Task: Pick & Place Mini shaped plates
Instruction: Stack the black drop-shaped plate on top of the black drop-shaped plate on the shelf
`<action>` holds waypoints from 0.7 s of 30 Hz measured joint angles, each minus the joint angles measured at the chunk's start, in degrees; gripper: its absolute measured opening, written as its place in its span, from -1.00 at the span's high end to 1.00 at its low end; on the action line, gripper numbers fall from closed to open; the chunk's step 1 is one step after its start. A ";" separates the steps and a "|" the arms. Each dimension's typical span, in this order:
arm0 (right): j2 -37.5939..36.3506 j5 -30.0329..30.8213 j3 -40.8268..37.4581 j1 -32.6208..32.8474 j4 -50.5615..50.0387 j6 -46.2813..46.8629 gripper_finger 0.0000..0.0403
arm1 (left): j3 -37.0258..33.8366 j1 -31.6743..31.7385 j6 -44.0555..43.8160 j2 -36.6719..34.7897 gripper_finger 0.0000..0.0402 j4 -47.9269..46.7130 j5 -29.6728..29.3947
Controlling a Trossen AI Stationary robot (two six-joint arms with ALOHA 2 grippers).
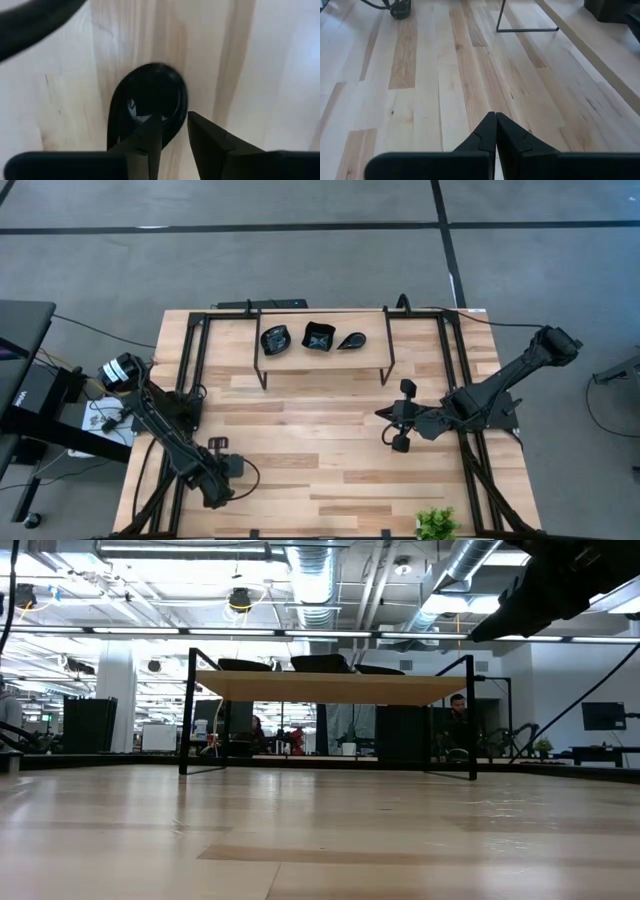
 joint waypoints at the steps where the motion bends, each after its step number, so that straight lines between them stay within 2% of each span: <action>1: 0.00 0.00 0.00 0.00 0.02 -0.02 1.00 | -0.42 0.00 0.00 0.00 0.53 0.02 0.57; 6: 0.00 0.00 0.00 0.04 0.04 -0.02 1.00 | -2.80 -0.07 -0.02 -0.01 0.48 0.44 2.79; 10: 0.00 0.00 0.00 0.02 0.06 -0.02 1.00 | -3.35 -0.10 0.02 -0.11 0.44 1.01 0.20; 13: 0.00 -0.01 0.00 0.02 0.09 -0.02 1.00 | -3.50 -0.11 0.04 -0.06 0.56 3.00 -3.22; 17: 0.00 -0.02 0.00 0.02 0.47 -0.02 1.00 | -3.17 1.18 -0.61 0.00 0.91 6.26 -6.46; 21: 0.00 -0.02 0.00 0.02 0.81 -0.02 1.00 | -0.06 4.19 1.51 0.09 0.95 7.66 -11.60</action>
